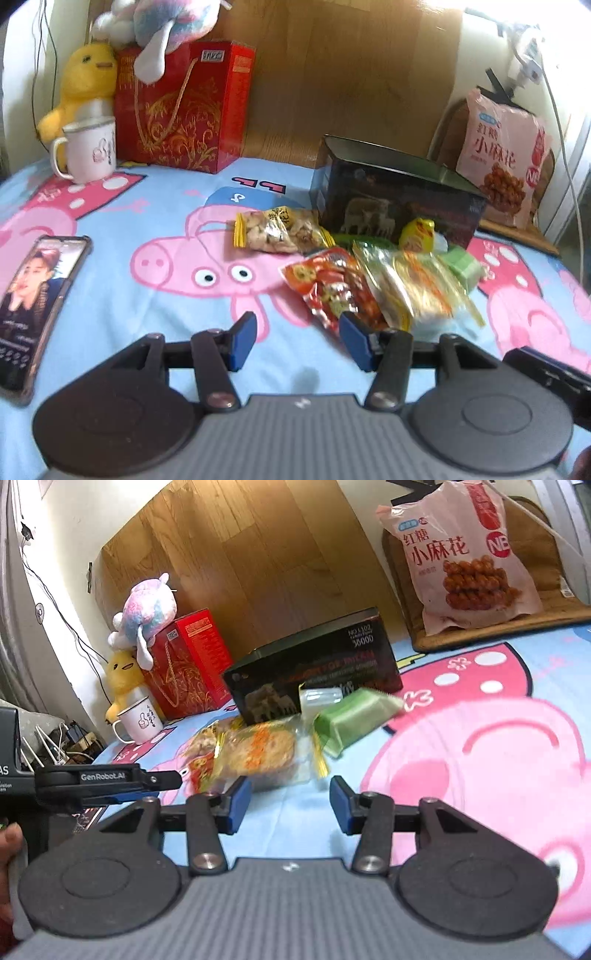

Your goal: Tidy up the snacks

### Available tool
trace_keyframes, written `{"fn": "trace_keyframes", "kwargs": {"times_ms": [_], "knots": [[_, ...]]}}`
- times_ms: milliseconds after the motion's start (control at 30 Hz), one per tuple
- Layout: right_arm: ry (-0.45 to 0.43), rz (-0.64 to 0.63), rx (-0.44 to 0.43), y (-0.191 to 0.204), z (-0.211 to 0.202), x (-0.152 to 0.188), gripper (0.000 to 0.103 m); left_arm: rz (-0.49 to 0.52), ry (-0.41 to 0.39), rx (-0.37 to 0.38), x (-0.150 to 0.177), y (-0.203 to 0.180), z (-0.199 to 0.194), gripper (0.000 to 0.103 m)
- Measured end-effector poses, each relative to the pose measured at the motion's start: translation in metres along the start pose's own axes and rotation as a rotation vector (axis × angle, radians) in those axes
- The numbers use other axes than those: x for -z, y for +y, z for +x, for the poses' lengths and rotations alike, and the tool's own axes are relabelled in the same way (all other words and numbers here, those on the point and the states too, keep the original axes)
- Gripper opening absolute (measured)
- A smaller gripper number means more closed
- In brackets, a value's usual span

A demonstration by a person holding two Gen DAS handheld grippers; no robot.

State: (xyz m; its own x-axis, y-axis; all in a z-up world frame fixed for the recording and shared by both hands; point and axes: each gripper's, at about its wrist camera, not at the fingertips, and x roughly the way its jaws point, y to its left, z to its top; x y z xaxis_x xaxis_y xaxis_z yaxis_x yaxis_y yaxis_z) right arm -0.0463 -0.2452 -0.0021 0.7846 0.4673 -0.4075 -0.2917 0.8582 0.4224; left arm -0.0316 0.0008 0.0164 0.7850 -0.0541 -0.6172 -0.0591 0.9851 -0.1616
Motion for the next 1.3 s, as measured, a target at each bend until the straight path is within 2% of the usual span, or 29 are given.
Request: {"fn": "trace_keyframes", "kwargs": {"times_ms": [167,300,367,400,500,533,600,767,1000,1167,1300], "knots": [[-0.036,0.003,0.043,0.01,-0.014,0.019,0.077,0.09,-0.048,-0.064,0.021,-0.014,-0.014,0.051],[-0.03,0.039,0.065,0.011,-0.023,0.032,0.083,0.138,-0.038,-0.089,0.037,-0.024,-0.017,0.051],[-0.026,0.052,0.076,0.009,-0.026,0.036,0.085,0.145,-0.031,-0.101,0.042,-0.027,-0.018,0.055],[-0.03,0.056,0.081,0.008,-0.028,0.038,0.087,0.147,-0.028,-0.103,0.043,-0.027,-0.018,0.062],[-0.058,0.053,0.112,0.009,-0.034,0.039,0.092,0.15,-0.042,-0.117,0.043,-0.029,-0.022,0.092],[-0.075,0.053,0.127,0.011,-0.036,0.04,0.095,0.156,-0.055,-0.117,0.043,-0.029,-0.024,0.099],[-0.11,0.053,0.148,0.012,-0.04,0.042,0.099,0.167,-0.081,-0.128,0.042,-0.032,-0.029,0.103],[-0.116,0.056,0.153,0.011,-0.038,0.043,0.103,0.139,-0.062,-0.133,0.036,-0.025,-0.028,0.103],[-0.09,0.064,0.142,0.005,-0.032,0.044,0.103,0.121,-0.038,-0.145,0.034,-0.018,-0.022,0.103],[-0.082,0.062,0.136,0.002,-0.031,0.045,0.103,0.138,-0.04,-0.182,0.033,-0.019,-0.02,0.103],[-0.08,0.062,0.137,0.003,-0.031,0.045,0.103,0.133,-0.034,-0.169,0.03,-0.014,-0.019,0.103]]}}
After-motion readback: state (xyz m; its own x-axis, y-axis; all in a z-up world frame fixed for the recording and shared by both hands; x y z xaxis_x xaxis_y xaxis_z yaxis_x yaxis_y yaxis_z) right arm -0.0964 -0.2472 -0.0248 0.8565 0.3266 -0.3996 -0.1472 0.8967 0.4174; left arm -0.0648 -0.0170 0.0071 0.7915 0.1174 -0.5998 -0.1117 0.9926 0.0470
